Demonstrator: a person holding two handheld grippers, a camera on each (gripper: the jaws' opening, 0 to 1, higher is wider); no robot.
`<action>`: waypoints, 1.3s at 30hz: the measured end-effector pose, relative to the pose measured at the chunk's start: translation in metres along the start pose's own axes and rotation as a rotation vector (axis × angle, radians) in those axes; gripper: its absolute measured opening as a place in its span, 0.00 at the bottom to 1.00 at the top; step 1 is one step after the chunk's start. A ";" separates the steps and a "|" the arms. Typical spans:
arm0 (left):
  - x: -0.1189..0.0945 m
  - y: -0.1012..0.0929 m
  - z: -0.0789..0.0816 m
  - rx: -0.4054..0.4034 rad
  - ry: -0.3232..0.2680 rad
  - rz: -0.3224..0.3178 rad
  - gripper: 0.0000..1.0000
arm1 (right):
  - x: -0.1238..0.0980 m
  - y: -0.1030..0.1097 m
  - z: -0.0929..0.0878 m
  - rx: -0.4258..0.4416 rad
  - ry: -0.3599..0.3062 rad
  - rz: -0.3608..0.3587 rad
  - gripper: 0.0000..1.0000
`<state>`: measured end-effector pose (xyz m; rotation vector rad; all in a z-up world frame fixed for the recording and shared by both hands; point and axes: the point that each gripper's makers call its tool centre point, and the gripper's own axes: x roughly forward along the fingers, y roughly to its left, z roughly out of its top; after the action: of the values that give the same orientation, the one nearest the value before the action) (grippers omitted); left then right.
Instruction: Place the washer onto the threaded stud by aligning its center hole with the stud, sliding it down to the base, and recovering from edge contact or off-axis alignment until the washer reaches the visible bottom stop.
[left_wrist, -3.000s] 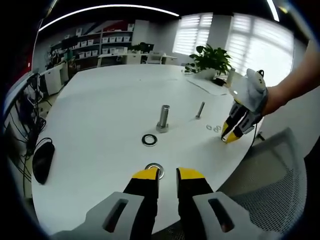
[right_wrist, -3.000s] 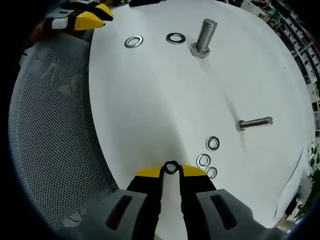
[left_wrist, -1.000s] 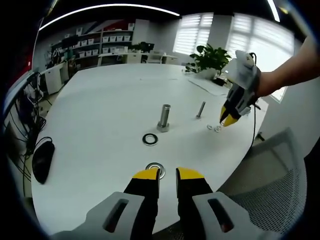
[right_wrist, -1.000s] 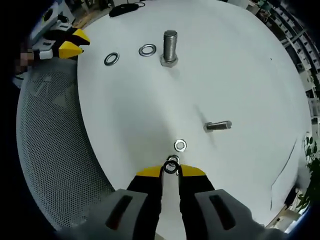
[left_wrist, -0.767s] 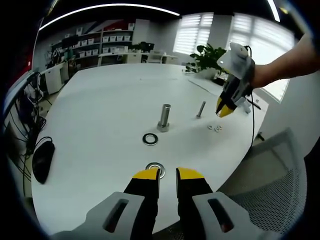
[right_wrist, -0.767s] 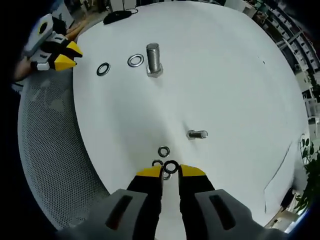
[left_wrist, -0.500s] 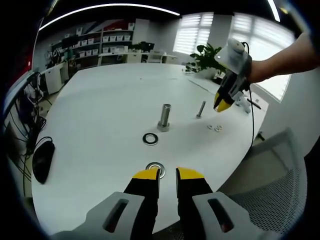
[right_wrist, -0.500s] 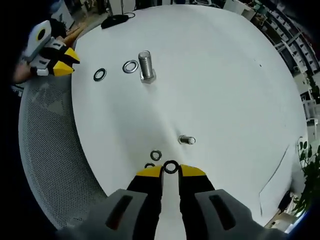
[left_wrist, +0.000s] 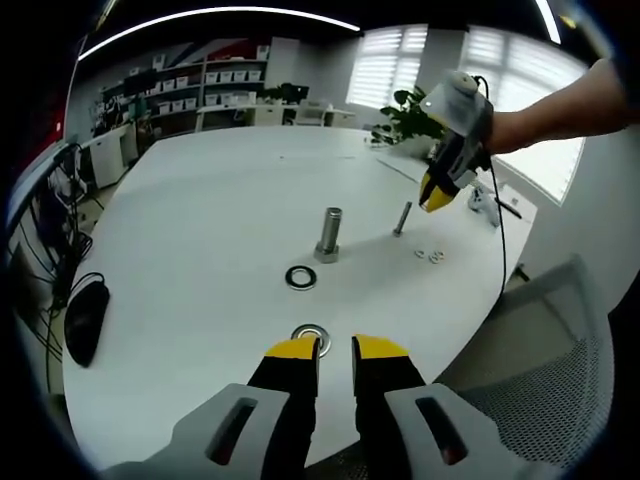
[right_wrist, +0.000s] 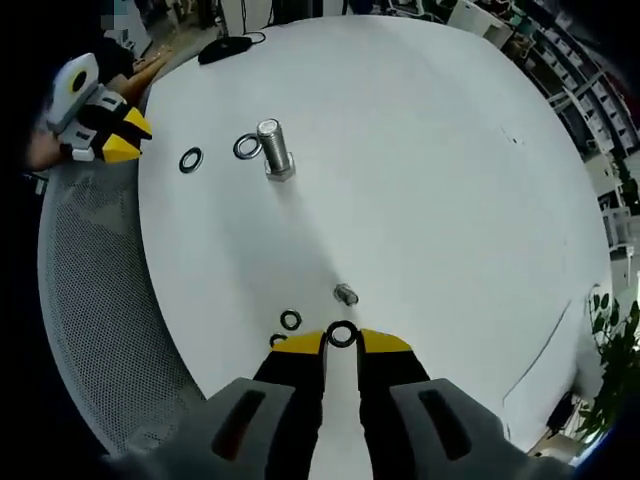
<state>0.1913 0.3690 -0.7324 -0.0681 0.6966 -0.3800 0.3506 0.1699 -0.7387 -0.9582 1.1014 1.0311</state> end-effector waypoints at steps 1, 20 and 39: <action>0.000 0.000 0.000 0.000 0.000 0.000 0.11 | 0.000 -0.001 0.000 -0.010 0.003 -0.003 0.13; 0.000 0.000 -0.001 -0.002 0.005 -0.001 0.10 | 0.004 -0.005 0.018 -0.073 -0.017 0.001 0.13; 0.001 0.000 -0.003 -0.001 0.016 0.007 0.10 | 0.021 -0.005 0.013 -0.078 0.015 0.019 0.14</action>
<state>0.1901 0.3692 -0.7351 -0.0639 0.7122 -0.3740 0.3607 0.1842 -0.7568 -1.0210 1.0914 1.0901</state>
